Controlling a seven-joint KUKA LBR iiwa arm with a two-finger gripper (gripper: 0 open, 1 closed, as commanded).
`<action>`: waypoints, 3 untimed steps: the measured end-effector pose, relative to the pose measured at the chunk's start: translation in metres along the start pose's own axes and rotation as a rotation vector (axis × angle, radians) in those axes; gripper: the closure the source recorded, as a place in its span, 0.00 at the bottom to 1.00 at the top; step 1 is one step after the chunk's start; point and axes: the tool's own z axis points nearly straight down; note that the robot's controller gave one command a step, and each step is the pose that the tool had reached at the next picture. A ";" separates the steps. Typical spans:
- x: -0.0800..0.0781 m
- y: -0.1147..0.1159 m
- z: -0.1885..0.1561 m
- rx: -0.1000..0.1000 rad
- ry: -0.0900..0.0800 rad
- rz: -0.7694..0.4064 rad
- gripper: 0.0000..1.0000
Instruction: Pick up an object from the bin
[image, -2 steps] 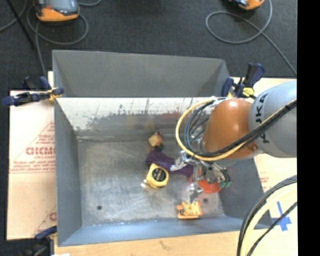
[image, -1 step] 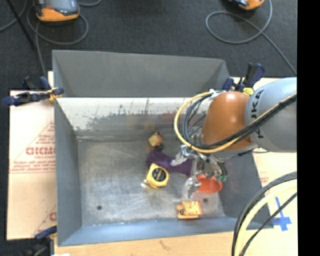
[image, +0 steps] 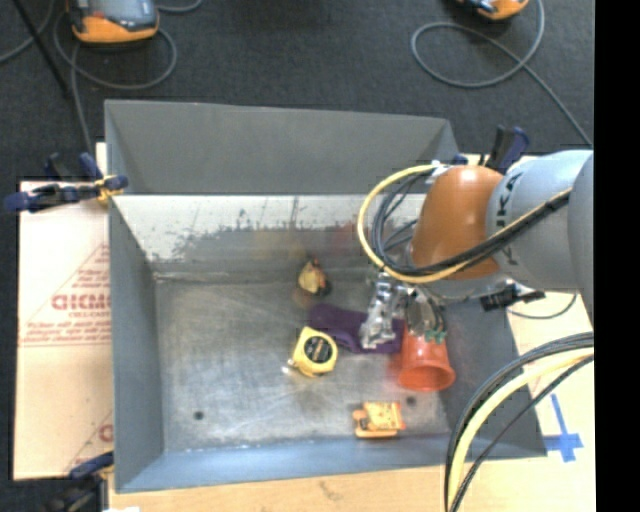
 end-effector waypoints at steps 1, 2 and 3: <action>0.000 0.000 0.000 0.000 0.000 -0.001 1.00; 0.001 -0.005 -0.038 -0.001 0.014 0.001 1.00; -0.007 -0.001 -0.079 -0.001 0.005 0.016 0.00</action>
Offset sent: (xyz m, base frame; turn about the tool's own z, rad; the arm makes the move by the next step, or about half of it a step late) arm 0.0031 -0.0112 0.0971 0.0011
